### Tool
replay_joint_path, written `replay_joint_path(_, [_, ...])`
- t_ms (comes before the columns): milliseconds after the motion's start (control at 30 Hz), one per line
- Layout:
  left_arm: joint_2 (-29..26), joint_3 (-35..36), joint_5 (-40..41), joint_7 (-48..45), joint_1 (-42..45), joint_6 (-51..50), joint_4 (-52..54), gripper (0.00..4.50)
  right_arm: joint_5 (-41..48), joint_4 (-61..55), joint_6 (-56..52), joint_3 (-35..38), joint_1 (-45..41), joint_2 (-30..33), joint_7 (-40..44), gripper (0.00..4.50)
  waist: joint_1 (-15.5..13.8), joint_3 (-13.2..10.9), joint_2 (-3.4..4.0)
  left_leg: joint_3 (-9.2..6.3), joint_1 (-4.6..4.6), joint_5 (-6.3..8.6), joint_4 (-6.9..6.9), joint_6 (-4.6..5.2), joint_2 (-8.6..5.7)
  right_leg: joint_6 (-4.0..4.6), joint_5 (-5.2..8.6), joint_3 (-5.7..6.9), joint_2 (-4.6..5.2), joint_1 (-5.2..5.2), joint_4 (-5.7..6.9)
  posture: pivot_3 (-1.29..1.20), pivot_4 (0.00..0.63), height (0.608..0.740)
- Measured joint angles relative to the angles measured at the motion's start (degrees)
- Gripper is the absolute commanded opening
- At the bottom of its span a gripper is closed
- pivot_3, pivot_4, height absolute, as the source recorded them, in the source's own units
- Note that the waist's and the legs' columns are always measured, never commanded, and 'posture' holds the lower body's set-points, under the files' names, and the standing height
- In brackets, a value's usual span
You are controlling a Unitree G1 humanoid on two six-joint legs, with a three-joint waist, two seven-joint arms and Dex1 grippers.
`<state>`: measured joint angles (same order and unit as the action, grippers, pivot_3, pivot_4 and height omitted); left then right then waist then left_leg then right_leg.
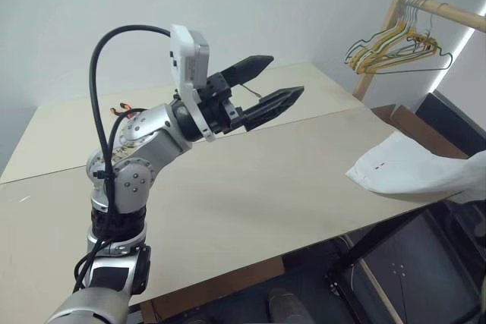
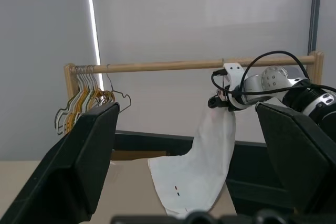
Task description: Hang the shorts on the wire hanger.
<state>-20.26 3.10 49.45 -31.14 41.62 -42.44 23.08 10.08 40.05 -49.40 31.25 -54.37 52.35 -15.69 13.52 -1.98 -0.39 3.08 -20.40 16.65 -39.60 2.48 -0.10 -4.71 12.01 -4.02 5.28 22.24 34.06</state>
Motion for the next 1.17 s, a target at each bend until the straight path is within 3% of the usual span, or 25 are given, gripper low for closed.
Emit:
replay_joint_path(200, [-0.48, -0.09, -0.76, -1.16, 0.02, 0.33, -0.80, 4.50, -7.98, -15.12, 9.74, -3.84, 10.55, -3.94, -7.84, 4.46, -0.10, 0.03, 0.04, 0.01, 0.08, 0.00, -0.03, 0.00, -0.01, -0.03, -0.02, -0.03, 0.03, 0.03, 0.01, -0.21, 0.000, 0.740])
replay_joint_path(300, [-1.15, -0.03, -2.35, -1.54, -0.49, 1.51, -1.05, 4.50, -16.63, -23.31, 21.59, -7.62, 17.13, -4.22, -14.40, 4.46, -0.15, 0.05, 0.09, 0.03, 0.09, 0.01, -0.01, 0.00, -0.03, -0.03, -0.02, -0.08, 0.05, 0.11, 0.01, -0.21, 0.000, 0.740])
replay_joint_path(400, [-0.77, -0.14, -4.40, -2.15, -2.58, 4.60, -1.29, 4.50, -18.89, -31.55, 31.91, -9.83, 19.47, -6.16, -13.55, 4.46, 0.53, 0.05, 0.08, 0.11, 0.10, 0.02, 0.01, 0.01, 0.02, -0.05, -0.02, -0.17, -0.02, -0.01, 0.02, -0.20, 0.000, 0.740])
replay_joint_path(500, [-1.78, -0.17, -6.83, -4.37, -5.68, 8.10, -1.34, 4.50, -13.73, -37.57, 35.87, -13.13, 19.33, -10.69, -3.62, 4.46, 1.40, 0.04, -0.02, 0.07, 0.22, 0.01, -0.02, 0.01, 0.09, -0.05, -0.08, -0.16, -0.13, -0.27, 0.04, -0.18, 0.000, 0.740])
replay_joint_path(567, [-3.52, -0.14, -8.22, -5.63, -9.01, 9.40, -1.33, 4.50, -5.45, -40.45, 35.82, -16.51, 19.83, -14.89, 8.96, 4.46, 1.89, 0.06, -0.05, -0.01, 0.27, 0.00, -0.08, 0.02, 0.15, -0.03, -0.17, -0.20, -0.23, -0.31, 0.05, -0.15, 0.000, 0.740])
replay_joint_path(733, [-8.29, 1.51, -9.06, -7.85, -17.75, 9.84, -0.81, 4.50, 7.59, -45.40, 31.99, -25.20, 22.03, -16.34, 33.75, 4.46, 0.64, 0.04, -0.02, -0.16, 0.14, 0.00, -0.08, 0.03, 0.27, 0.41, -0.45, -0.07, -0.17, 0.17, 0.06, -0.08, 0.000, 0.740])
replay_joint_path(967, [-15.30, 6.11, -11.41, -9.73, -29.42, 11.58, 2.72, 4.50, 13.72, -46.16, 28.52, -33.57, 19.22, -14.42, 58.47, 4.46, -4.87, -0.02, -0.13, -0.14, 0.04, 0.12, -0.01, 0.16, 0.22, 0.40, -0.41, 0.05, 0.03, 0.29, 0.00, 0.02, 0.000, 0.740])
replay_joint_path(1167, [-16.17, 8.01, -13.45, -8.28, -35.16, 12.19, 7.28, 4.50, 13.09, -40.51, 29.00, -37.60, 16.08, -15.17, 68.78, 4.46, -10.60, -0.09, -0.25, -0.09, 0.03, 0.06, -0.01, 0.06, 0.26, 0.58, -0.47, 0.15, -0.02, 0.47, 0.09, 0.07, 0.000, 0.740])
